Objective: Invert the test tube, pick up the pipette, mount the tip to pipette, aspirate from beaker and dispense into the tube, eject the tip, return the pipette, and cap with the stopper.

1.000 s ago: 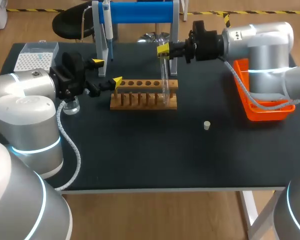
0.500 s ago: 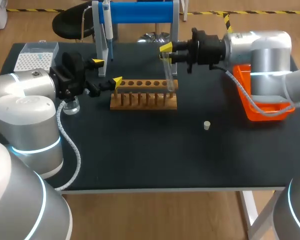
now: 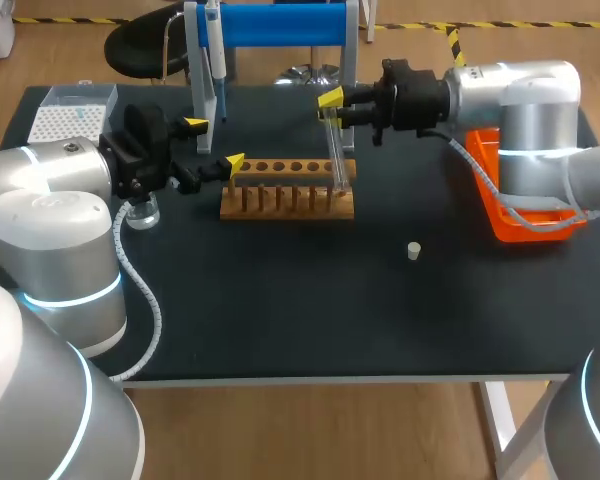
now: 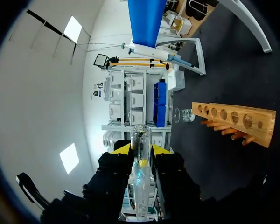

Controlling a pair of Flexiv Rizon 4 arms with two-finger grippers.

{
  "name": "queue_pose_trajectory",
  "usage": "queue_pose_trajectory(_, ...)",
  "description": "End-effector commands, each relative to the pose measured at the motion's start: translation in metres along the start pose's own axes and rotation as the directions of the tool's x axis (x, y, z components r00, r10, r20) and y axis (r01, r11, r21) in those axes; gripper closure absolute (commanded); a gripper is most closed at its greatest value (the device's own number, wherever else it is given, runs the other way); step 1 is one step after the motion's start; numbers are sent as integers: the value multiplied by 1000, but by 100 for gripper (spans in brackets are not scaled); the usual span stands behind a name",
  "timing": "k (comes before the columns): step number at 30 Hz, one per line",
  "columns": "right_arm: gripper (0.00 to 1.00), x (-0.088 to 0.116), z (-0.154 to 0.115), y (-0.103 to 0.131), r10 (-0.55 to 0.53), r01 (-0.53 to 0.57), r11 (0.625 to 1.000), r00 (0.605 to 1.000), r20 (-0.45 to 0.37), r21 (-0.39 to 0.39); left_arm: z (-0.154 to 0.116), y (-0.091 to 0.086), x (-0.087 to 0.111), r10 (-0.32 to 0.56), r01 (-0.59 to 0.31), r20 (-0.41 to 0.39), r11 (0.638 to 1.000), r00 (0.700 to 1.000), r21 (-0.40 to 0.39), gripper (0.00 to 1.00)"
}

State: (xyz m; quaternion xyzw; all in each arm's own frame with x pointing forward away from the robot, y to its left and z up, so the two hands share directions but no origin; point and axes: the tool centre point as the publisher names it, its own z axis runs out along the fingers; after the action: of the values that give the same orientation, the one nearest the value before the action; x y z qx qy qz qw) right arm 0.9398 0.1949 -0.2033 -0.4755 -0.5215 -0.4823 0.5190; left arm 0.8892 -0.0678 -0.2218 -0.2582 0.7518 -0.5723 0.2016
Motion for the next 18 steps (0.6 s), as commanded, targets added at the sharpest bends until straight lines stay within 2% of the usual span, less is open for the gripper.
queue_pose_trajectory(1,100,2,-1,-1,0,0,1000,1000,8,2,0,1,0,1,-1,0,1000,1000,5,0)
queue_pose_trajectory(18,100,4,-2,-2,2,-2,1000,1000,13,-2,0,1,0,1,-1,0,1000,1000,5,0)
